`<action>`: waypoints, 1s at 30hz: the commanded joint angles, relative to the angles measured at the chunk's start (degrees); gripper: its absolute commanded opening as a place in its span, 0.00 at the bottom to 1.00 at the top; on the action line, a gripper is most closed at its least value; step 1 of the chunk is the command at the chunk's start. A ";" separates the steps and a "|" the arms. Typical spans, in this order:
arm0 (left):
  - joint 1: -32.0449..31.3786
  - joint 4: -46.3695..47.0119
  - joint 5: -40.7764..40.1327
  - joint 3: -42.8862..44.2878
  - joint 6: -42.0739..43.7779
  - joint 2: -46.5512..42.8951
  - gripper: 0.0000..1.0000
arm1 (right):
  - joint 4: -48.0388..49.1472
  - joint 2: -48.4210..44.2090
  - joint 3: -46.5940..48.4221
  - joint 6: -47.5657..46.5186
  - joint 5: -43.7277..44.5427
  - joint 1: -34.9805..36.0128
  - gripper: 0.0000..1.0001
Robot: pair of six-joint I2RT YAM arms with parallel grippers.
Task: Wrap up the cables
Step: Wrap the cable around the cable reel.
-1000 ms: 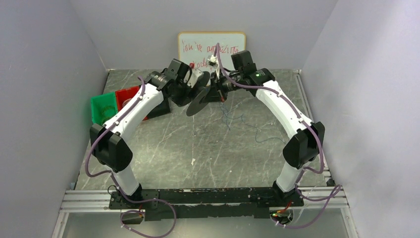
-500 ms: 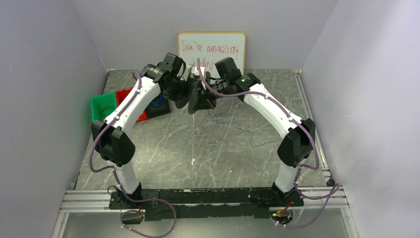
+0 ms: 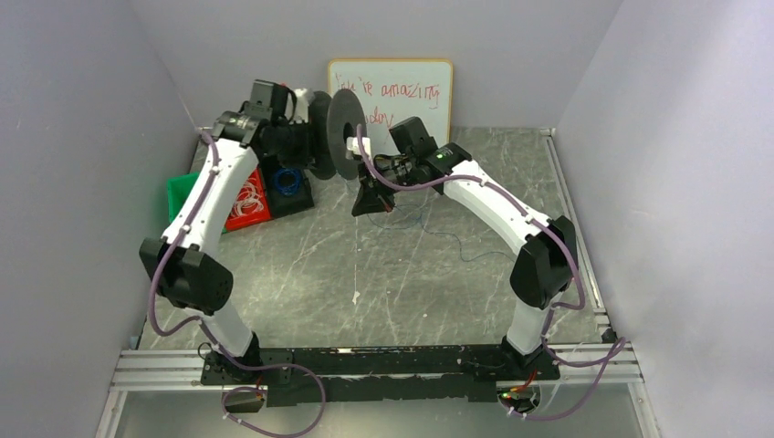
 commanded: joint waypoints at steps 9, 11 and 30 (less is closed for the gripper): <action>15.55 17.35 3.76 2.70 -9.74 -8.48 0.02 | -12.63 -1.47 -6.21 -0.43 -13.94 -8.35 0.00; 17.64 17.67 5.84 2.62 -10.59 -8.88 0.02 | -13.75 -0.78 -6.56 -1.49 -14.39 -10.31 0.00; 25.82 20.18 18.11 -0.87 -9.71 -12.35 0.02 | -23.67 4.87 -4.51 -9.45 -14.85 -25.54 0.03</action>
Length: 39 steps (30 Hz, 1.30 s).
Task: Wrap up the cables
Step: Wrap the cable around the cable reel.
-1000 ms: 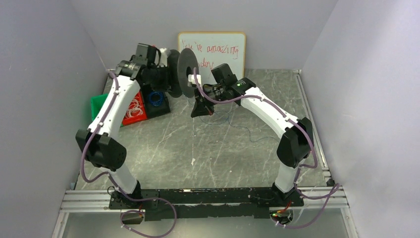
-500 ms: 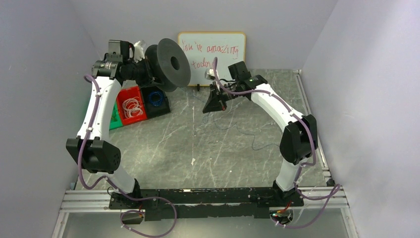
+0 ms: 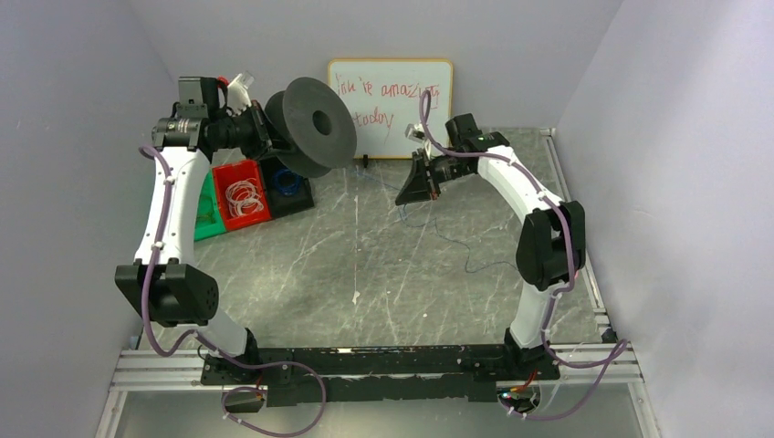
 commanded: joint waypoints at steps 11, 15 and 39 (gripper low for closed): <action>8.30 17.68 -0.01 0.16 2.13 -6.34 0.02 | -9.69 0.67 -1.97 0.19 11.92 -7.78 0.02; 8.86 17.09 1.25 0.59 2.08 -7.29 0.02 | -8.56 1.08 -3.12 -0.80 16.31 -8.22 0.02; 10.52 14.62 2.77 5.09 3.41 -8.01 0.02 | -4.02 1.84 -5.19 1.85 25.33 -13.81 0.00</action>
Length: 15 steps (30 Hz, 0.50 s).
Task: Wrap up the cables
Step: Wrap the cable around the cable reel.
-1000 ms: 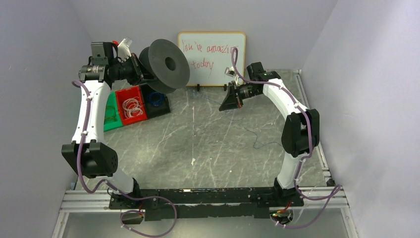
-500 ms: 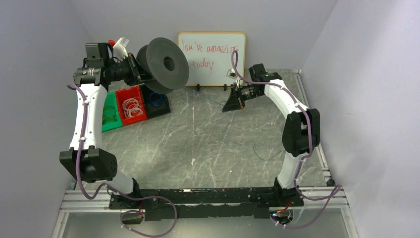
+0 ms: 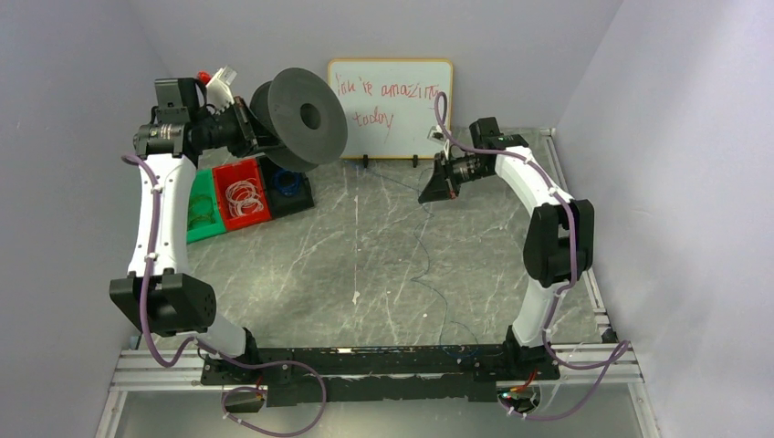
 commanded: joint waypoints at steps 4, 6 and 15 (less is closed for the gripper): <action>6.90 10.16 -3.17 8.28 0.96 -4.97 0.02 | -3.03 2.49 -2.16 -0.21 16.36 -8.46 0.00; 7.53 10.14 -3.43 8.62 0.84 -4.97 0.02 | -2.93 2.88 -2.48 -0.31 16.82 -9.73 0.00; 8.64 10.05 -5.77 8.71 0.19 -4.81 0.02 | -3.99 2.68 -3.66 -2.58 21.29 -12.99 0.01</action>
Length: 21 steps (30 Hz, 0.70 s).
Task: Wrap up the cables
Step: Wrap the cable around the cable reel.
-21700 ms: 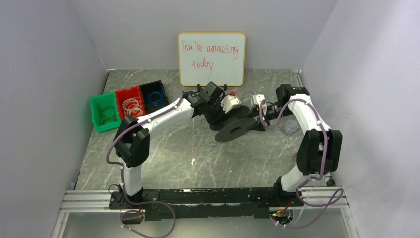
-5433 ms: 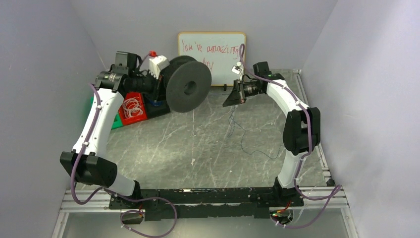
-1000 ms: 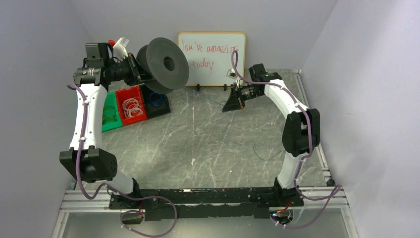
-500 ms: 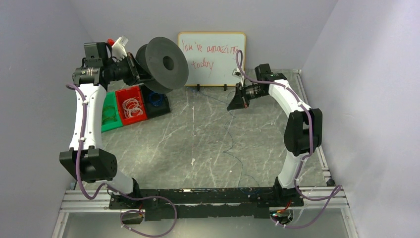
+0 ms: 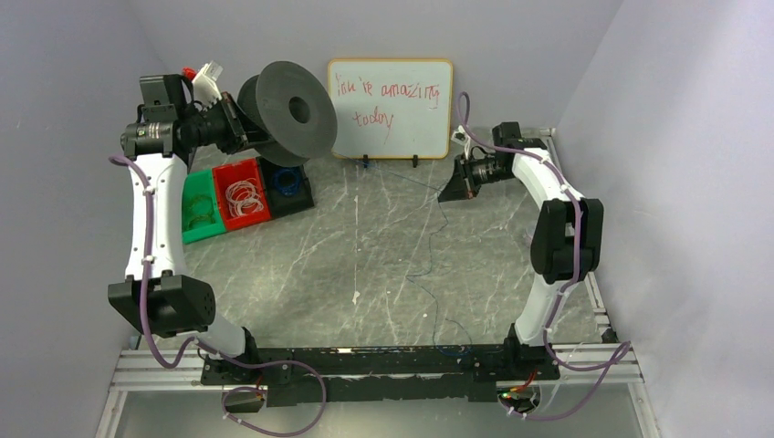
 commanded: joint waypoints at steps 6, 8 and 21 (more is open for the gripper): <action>5.78 10.96 -8.49 5.19 2.46 -4.80 0.02 | -26.31 4.00 8.51 -17.96 20.45 -5.47 0.00; 5.49 11.57 -8.15 3.56 2.57 -5.14 0.02 | -30.20 3.22 9.27 -19.81 21.83 -4.80 0.00; -4.12 10.63 -10.41 -1.81 11.12 -6.72 0.02 | -10.91 -4.95 12.26 5.22 15.74 1.43 0.00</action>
